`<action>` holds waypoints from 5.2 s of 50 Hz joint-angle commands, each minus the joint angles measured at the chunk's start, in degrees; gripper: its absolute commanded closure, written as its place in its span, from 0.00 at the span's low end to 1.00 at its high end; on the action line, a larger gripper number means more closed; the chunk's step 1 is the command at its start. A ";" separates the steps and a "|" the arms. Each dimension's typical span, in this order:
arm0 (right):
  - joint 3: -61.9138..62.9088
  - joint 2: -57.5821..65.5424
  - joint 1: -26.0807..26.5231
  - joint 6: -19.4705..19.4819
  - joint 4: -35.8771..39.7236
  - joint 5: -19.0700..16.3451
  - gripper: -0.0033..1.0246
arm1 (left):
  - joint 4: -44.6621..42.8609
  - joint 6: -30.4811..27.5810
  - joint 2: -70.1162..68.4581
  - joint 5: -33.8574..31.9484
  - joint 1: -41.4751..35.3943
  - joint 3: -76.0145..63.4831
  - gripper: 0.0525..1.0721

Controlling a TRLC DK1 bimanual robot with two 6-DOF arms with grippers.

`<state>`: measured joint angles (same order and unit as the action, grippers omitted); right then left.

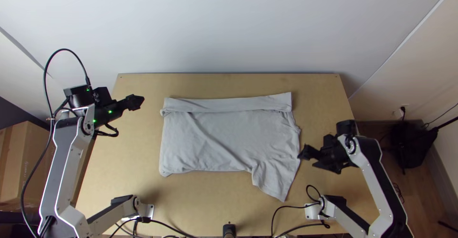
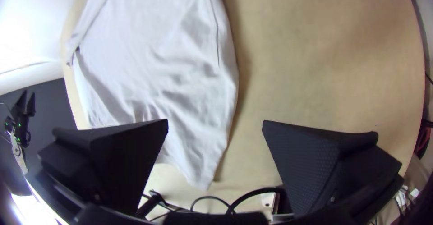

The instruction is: Fold the t-shirt

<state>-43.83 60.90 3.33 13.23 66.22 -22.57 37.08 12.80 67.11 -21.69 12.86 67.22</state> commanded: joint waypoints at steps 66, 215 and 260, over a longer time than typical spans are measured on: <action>11.58 11.43 -21.70 3.73 -6.19 -3.54 0.97 | 20.58 -19.21 -5.59 0.07 -6.01 -3.50 0.04; -26.04 21.80 -7.29 -4.27 -8.82 1.12 0.97 | 18.03 -24.84 11.20 13.52 -15.76 -2.01 0.97; -53.20 47.20 -8.34 -1.11 -16.56 6.57 0.97 | 17.06 -28.27 37.39 12.20 -11.98 27.00 0.97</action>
<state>-93.38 105.27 -4.78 10.41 50.00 -16.45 54.26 -14.04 102.06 -9.23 0.12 91.64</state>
